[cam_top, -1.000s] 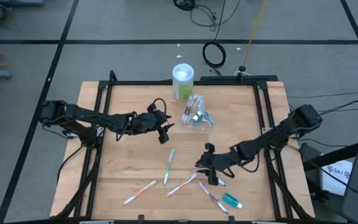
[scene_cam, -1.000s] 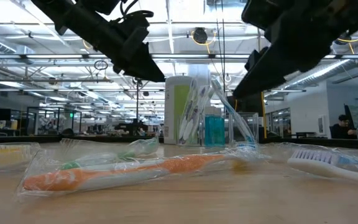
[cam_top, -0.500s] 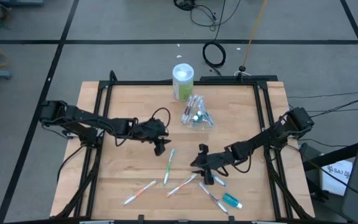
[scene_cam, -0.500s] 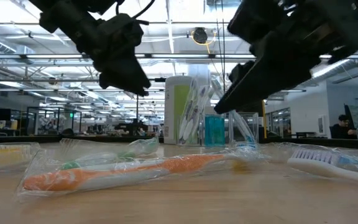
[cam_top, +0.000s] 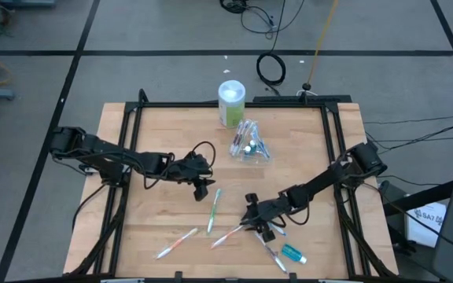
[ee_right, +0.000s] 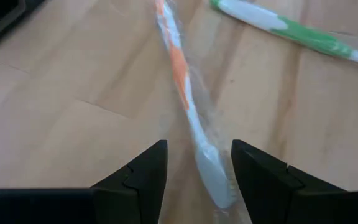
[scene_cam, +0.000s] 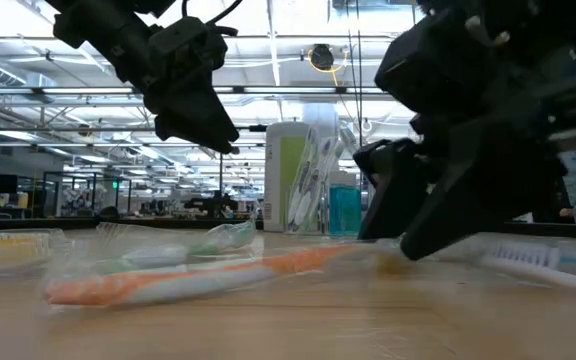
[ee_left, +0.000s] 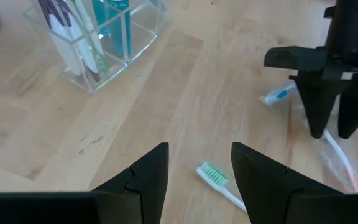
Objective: Pick & Place toothbrushing station
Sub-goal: Put the right orange toothbrush into the transparent organizer
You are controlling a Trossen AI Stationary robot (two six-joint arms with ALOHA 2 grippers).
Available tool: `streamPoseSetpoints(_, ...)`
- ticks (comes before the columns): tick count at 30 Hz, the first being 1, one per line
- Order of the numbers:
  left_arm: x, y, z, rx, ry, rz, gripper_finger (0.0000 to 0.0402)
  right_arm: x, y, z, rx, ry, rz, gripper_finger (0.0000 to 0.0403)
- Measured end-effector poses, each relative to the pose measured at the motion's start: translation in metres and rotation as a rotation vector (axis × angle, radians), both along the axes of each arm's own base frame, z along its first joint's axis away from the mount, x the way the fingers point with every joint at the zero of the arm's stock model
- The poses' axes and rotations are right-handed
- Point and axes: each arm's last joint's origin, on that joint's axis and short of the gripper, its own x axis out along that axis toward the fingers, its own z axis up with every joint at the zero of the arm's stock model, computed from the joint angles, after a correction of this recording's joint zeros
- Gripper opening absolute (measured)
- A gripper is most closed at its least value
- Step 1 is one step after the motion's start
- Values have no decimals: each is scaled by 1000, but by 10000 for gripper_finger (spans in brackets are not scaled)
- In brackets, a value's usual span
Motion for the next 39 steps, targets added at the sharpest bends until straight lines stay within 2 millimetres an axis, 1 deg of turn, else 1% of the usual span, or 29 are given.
streamPoseSetpoints(3, 0, 0, 0, 4, 0, -1, 182, 0, -2, -2, -67, -11, -11, 171)
streamPoseSetpoints(7, 0, 0, 0, 10, 0, -5, 182, 0, -5, -3, -127, -21, 32, 160)
streamPoseSetpoints(10, 0, 0, 0, 12, 0, -6, 182, 1, -7, -3, -137, -24, 43, 138)
streamPoseSetpoints(18, 0, 0, 0, 23, 1, -14, 182, 5, -15, -2, -145, -39, 22, 63)
streamPoseSetpoints(21, 0, 0, 0, 23, 1, -14, 182, 6, -15, -1, -173, -60, 43, 48)
streamPoseSetpoints(23, 0, 0, 0, 23, 1, -14, 182, 6, -15, 1, -198, -82, 67, 47)
streamPoseSetpoints(27, 0, 0, 0, 24, 1, -15, 182, 4, -16, 17, -226, -127, 93, 64)
streamPoseSetpoints(29, 0, 0, 0, 24, 1, -15, 182, -1, -18, 30, -255, -132, 105, 69)
streamPoseSetpoints(31, 0, 0, 0, 24, 1, -15, 182, -6, -21, 45, -305, -151, 92, 66)
streamPoseSetpoints(35, 0, 0, 0, 24, 1, -15, 182, -25, -32, 78, -475, -159, 53, 48)
streamPoseSetpoints(39, 0, 0, 0, 24, 1, -15, 182, -48, -47, 110, -711, -170, 17, 48)
